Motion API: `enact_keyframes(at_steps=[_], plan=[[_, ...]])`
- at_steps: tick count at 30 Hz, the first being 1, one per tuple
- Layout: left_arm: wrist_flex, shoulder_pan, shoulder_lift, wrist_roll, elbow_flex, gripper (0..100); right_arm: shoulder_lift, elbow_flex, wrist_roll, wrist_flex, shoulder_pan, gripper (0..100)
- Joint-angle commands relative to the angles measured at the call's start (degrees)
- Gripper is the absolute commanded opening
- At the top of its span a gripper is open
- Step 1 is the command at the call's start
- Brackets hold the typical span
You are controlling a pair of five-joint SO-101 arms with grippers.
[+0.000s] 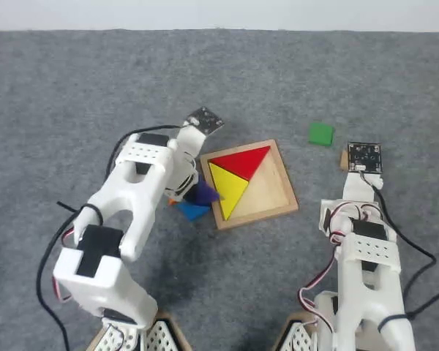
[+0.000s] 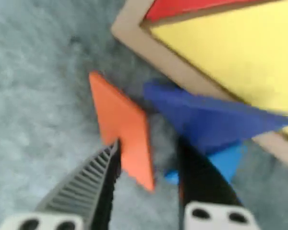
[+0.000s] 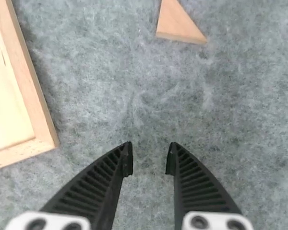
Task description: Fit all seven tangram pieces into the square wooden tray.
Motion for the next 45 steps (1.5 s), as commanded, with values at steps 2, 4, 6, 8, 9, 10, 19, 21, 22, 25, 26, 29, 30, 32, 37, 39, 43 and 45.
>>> enact_keyframes(at_steps=[2, 4, 6, 8, 9, 10, 19, 21, 22, 25, 26, 29, 30, 32, 37, 39, 43, 45], plan=[[0.6, -3.8, 4.7, -0.2, -4.4, 18, -2.0, -0.3, 0.7, -1.2, 0.2, 12.3], [3.1, -5.4, 7.3, -1.1, -8.4, 18, -2.0, -0.3, 0.7, -1.2, 0.2, 12.3], [4.6, -7.3, 9.4, -2.5, -11.6, 18, -2.0, -0.3, 0.7, -1.2, 0.2, 12.3], [4.9, -9.6, 11.2, -3.4, -14.3, 18, -2.0, -0.3, 0.7, -1.2, 0.2, 12.3], [4.9, -10.8, 11.8, -3.4, -15.4, 18, -2.0, -0.3, 0.7, -1.2, 0.2, 12.3], [4.9, -12.0, 12.2, -3.5, -16.5, 18, -2.0, -0.3, 0.7, -1.2, 0.2, 12.3], [14.6, -14.7, 12.8, -5.3, -29.7, 18, -2.0, -0.3, 0.7, -1.2, 0.2, 12.3], [17.2, -14.7, 12.8, -5.3, -33.1, 18, -2.0, -0.3, 0.7, -1.2, 0.2, 12.3], [18.4, -14.7, 12.8, -5.3, -34.7, 18, -2.0, -0.3, 0.7, -1.2, 0.2, 12.3], [19.7, -14.8, 13.3, -5.2, -37.8, 18, -2.1, -0.3, 0.7, -1.2, 0.2, 12.3], [19.7, -14.8, 13.4, -5.2, -38.1, 18, -2.1, -0.3, 0.7, -1.2, 0.2, 12.3], [19.5, -14.5, 13.5, -5.0, -37.8, 19, -2.1, -0.4, 0.7, -1.2, 0.2, 12.3], [19.4, -14.3, 13.5, -4.7, -37.5, 19, -2.1, -0.4, 0.7, -1.2, 0.2, 12.3], [19.4, -13.6, 14.5, -3.1, -37.5, 21, -2.1, -0.3, 0.7, -2.2, 0.2, 12.3], [18.5, -10.7, 20.0, -2.3, -37.8, 23, -2.0, -0.2, 0.7, -2.2, 0.2, 12.3], [17.1, -10.3, 22.2, -1.2, -37.8, 23, -2.0, -0.2, 0.7, -2.2, 0.2, 12.3], [15.1, -10.7, 24.2, 0.4, -37.8, 23, -2.0, -0.2, 0.7, -2.2, 0.2, 12.3], [15.0, -10.8, 24.4, 0.4, -37.8, 23, -2.0, -0.2, 0.7, -2.3, 0.2, 12.3]])
